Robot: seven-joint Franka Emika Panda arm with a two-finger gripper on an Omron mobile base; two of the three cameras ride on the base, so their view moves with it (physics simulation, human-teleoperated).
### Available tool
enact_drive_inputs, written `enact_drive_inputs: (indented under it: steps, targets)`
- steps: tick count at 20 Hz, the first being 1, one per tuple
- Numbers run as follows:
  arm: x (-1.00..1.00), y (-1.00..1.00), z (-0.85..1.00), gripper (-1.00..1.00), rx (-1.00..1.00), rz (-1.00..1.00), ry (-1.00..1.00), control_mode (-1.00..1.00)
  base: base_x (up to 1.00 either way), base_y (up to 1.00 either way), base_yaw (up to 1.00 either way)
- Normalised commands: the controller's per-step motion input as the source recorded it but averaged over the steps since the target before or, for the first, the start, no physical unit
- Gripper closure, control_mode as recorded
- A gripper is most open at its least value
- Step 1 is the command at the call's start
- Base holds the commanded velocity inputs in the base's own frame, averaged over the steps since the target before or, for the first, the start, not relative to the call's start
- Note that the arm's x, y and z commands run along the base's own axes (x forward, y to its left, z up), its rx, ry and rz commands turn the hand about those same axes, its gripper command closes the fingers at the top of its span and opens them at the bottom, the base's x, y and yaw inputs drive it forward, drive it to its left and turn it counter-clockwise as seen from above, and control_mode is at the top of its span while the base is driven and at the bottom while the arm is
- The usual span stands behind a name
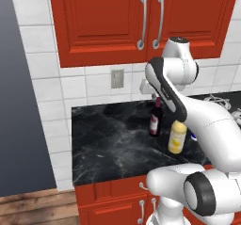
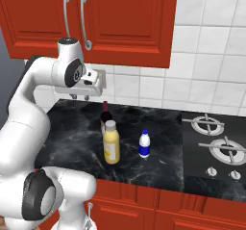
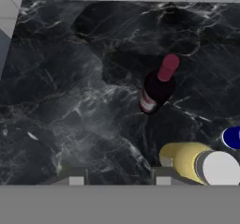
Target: Place the drinks on the dining counter in a tight cluster.
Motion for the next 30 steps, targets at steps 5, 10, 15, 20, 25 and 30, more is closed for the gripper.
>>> enact_drive_inputs:
  steps: [5, 10, 15, 20, 25, 30]
  targets:
    - [-0.15, -0.03, 0.00, -1.00, 0.00, 0.00, -0.02, -1.00, 0.00, 0.00, 0.00]
    - [-0.33, -0.20, 0.00, -1.00, 0.03, -0.04, -0.07, -1.00, 0.00, 0.00, 0.00]
    - [-0.27, -0.28, 0.00, -1.00, 0.05, -0.03, 0.00, -1.00, 0.00, 0.00, 0.00]
    - [-0.21, -0.31, 0.00, -1.00, 0.00, 0.00, 0.00, -1.00, 0.00, 0.00, 0.00]
    - [-0.16, -0.25, -0.01, -1.00, 0.00, 0.00, -0.01, -1.00, 0.00, 0.00, 0.00]
    - [-0.06, -0.26, -0.11, -1.00, 0.00, 0.00, 0.00, -1.00, 0.00, 0.00, 0.00]
